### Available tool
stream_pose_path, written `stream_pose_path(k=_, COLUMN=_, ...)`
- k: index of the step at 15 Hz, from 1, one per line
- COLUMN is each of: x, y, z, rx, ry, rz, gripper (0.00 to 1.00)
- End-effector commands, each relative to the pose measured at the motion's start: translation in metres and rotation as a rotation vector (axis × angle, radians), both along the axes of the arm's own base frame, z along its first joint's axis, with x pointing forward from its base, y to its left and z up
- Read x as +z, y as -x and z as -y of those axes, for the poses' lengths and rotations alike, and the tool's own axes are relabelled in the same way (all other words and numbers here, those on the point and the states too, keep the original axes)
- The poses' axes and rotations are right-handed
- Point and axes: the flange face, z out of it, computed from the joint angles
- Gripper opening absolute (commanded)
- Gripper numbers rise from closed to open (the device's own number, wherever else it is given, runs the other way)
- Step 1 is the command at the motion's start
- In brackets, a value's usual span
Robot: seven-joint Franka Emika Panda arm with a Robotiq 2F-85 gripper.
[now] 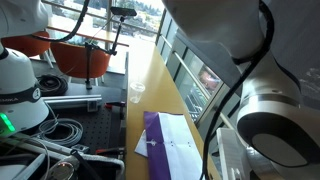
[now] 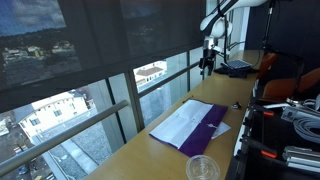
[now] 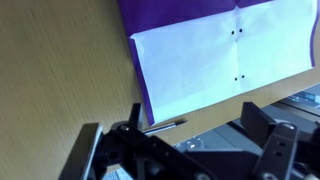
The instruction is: Close the purple folder.
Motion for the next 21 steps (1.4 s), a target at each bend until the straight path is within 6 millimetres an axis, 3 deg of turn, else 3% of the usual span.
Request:
stream_pose_path(k=1, x=-0.031, y=-0.023, z=0.023, rx=-0.021, ry=-0.086, rz=-0.016, gripper=1.00)
stream_pose_path(k=5, x=-0.077, y=-0.028, z=0.036, rx=-0.037, ry=-0.119, rz=-0.073, gripper=1.00)
stream_pose_path(k=9, x=-0.114, y=-0.018, z=0.044, rx=-0.049, ry=-0.137, rz=-0.134, gripper=1.00)
stream_pose_path(k=15, x=-0.141, y=0.013, z=0.048, rx=-0.066, ry=-0.155, rz=-0.199, gripper=1.00)
stream_pose_path(k=21, x=-0.162, y=0.040, z=0.035, rx=-0.062, ry=-0.175, rz=-0.252, gripper=1.00)
